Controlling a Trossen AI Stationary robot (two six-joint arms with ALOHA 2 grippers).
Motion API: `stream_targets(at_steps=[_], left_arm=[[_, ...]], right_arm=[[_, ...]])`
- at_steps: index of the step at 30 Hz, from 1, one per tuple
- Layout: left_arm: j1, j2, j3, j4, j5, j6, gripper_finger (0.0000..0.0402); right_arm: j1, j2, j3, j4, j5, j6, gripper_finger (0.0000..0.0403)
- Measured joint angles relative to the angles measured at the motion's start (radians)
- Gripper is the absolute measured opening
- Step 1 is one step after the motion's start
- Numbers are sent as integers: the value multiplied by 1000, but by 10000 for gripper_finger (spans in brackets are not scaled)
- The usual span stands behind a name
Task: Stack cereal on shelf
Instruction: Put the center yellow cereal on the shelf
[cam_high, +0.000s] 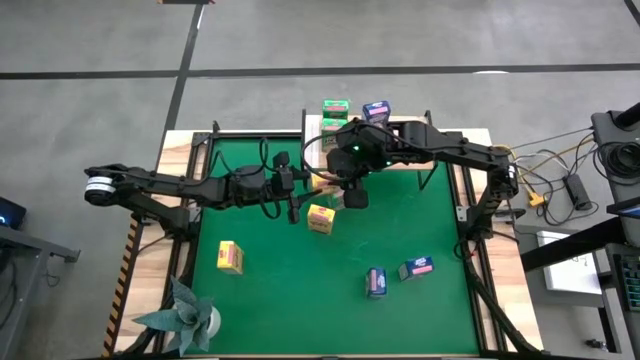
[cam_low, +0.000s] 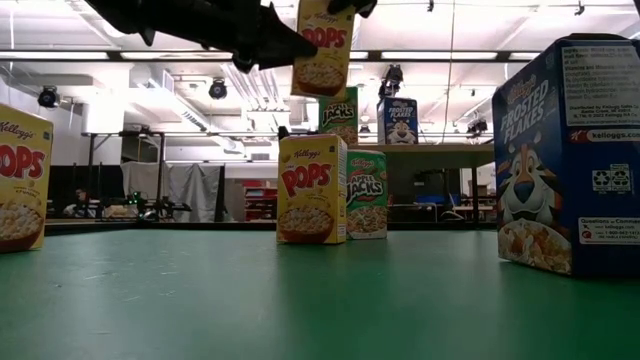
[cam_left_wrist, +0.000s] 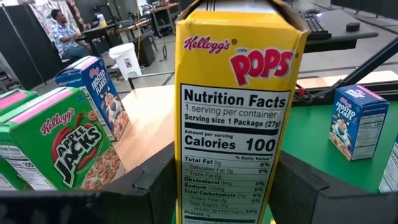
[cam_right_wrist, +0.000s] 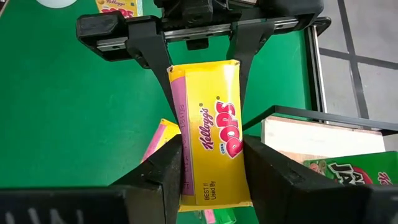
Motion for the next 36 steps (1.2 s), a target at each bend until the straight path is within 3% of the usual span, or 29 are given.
stream_targets(at_steps=[10, 17, 23, 29, 36], left_arm=[[0, -8, 0, 13, 0, 44, 240], [-1, -49, 0, -1, 1, 78, 253], [0, -124, 0, -69, 1, 79, 254], [-1, -205, 0, -159, 1, 76, 254], [0, -260, 0, -207, 1, 84, 254]], right_arm=[[-39, -47, -2, -59, -3, -38, 140], [-142, -80, -2, -202, 5, -66, 135], [-297, -115, -2, -308, -20, -140, 135], [-509, -156, -27, -343, -184, -207, 134], [-708, -179, -91, -357, -187, -214, 134]])
